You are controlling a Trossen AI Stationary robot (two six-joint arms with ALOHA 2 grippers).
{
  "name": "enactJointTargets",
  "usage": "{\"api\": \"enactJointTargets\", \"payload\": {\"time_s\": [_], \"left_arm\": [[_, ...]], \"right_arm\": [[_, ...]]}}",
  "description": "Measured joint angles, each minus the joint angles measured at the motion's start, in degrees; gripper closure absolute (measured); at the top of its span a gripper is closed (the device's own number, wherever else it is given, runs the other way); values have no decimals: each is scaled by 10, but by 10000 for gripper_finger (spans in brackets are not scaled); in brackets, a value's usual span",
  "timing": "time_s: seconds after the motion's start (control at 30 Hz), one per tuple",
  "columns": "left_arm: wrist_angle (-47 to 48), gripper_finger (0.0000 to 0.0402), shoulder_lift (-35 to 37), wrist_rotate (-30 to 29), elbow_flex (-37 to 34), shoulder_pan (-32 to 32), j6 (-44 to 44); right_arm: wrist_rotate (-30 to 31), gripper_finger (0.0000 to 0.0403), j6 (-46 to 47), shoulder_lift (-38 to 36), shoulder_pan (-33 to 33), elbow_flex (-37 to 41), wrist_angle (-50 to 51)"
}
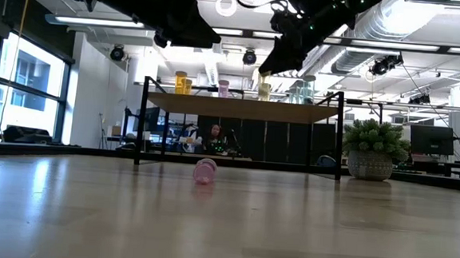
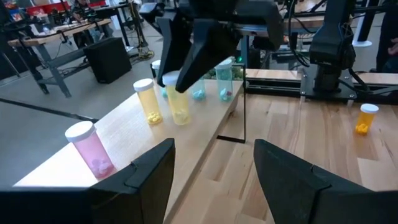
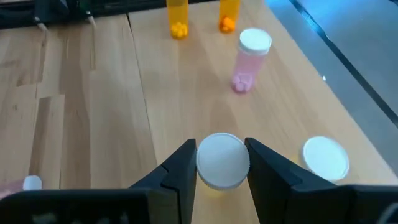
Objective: Pick and place medicine bottles onto shelf by color
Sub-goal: Put the top yellow pill bottle on the shelf aligned with the other yellow pill bottle
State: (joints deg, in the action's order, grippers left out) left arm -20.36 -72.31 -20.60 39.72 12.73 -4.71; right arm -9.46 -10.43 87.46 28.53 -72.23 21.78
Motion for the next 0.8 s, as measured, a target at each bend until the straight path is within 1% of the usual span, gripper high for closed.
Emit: {"api": "enactJointTargets", "payload": {"time_s": [0.23,0.5,0.8], "left_arm": [[0,193,0,0,0,0,0],[0,193,0,0,0,0,2],[0,193,0,0,0,0,1]], "right_arm": [[30,295,0,2,1,9,1],[31,295,0,17,1,9,-3],[38,295,3,17,1,8,-1]]}}
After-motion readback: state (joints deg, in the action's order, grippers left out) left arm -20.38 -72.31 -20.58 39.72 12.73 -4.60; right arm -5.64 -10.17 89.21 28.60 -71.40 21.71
